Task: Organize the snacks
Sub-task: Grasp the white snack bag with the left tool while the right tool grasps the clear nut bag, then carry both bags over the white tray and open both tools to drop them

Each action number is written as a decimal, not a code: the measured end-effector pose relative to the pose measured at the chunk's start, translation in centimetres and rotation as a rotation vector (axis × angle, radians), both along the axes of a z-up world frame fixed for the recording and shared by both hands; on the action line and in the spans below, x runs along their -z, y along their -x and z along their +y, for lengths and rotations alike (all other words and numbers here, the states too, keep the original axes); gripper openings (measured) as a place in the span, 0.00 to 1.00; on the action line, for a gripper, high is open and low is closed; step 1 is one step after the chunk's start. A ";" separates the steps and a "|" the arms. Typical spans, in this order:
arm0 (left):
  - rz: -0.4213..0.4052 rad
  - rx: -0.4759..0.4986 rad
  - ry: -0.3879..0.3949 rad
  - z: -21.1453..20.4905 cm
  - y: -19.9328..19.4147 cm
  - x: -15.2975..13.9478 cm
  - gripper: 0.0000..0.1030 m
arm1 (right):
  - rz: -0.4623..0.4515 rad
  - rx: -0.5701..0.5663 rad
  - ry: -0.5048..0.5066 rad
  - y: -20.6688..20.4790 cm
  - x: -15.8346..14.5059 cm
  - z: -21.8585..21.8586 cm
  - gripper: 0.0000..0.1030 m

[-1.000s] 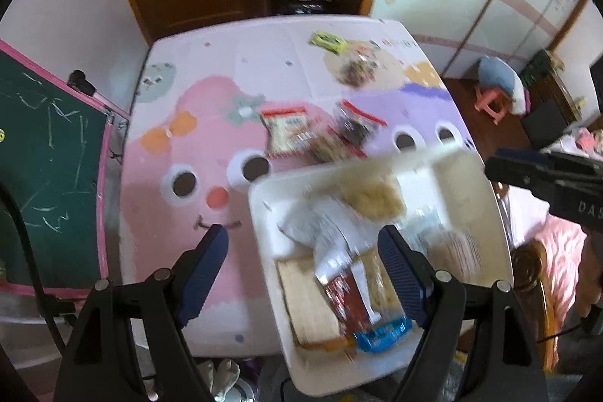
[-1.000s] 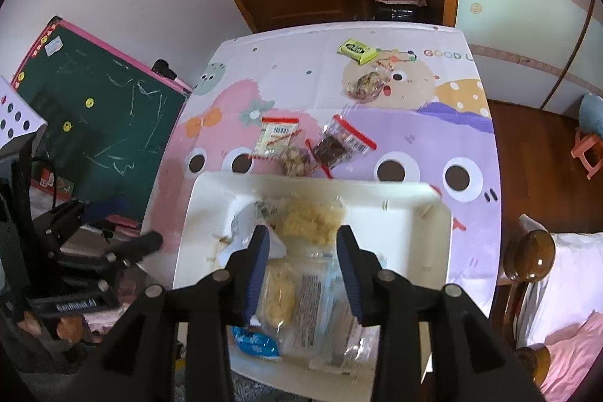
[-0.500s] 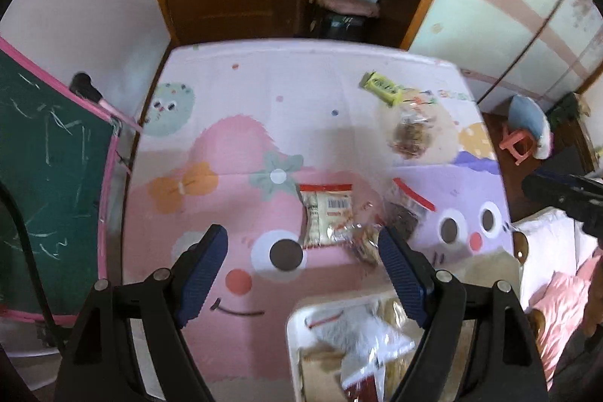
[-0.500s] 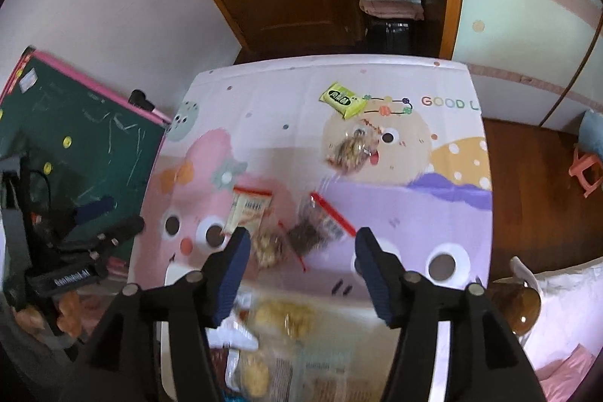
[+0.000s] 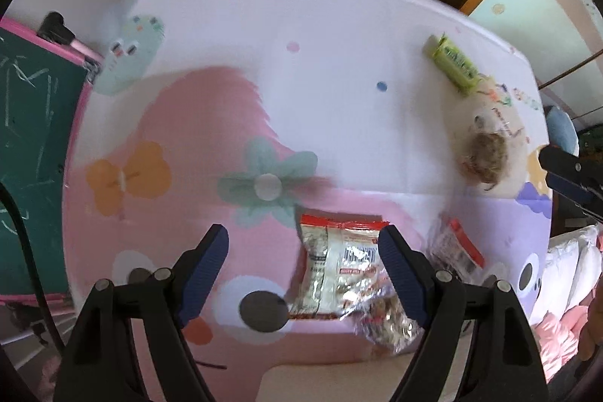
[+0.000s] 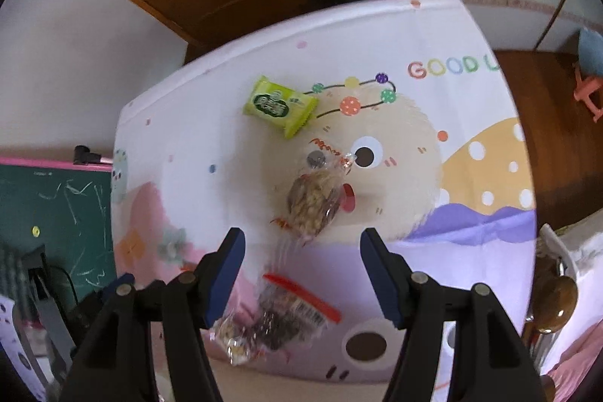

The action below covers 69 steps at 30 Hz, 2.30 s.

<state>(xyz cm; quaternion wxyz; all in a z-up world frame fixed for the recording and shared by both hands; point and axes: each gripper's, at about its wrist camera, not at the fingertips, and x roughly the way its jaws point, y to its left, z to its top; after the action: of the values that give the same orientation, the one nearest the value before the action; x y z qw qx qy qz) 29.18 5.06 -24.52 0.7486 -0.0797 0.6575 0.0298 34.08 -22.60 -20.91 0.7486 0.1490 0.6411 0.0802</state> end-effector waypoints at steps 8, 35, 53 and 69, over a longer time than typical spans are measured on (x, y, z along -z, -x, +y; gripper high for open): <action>0.115 0.019 -0.006 -1.5 -0.3 4.1 0.73 | 0.057 -0.002 0.001 -1.7 3.4 1.4 0.62; 0.096 0.041 -0.048 -5.5 1.2 4.8 0.43 | 0.091 -0.074 0.130 -2.3 6.0 4.8 0.38; -0.233 0.027 -0.023 -2.9 5.1 -10.9 0.43 | -0.128 -0.111 0.008 4.3 -6.5 2.7 0.36; -0.420 0.247 0.035 -4.3 18.8 -21.8 0.43 | -0.331 -0.179 0.025 20.8 -17.5 2.0 0.36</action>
<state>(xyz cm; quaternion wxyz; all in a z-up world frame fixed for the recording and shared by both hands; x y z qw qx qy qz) 10.34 0.71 -2.73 0.8655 -0.0162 0.4925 -0.0905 13.28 -20.56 -3.41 0.8355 0.0670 0.5208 0.1620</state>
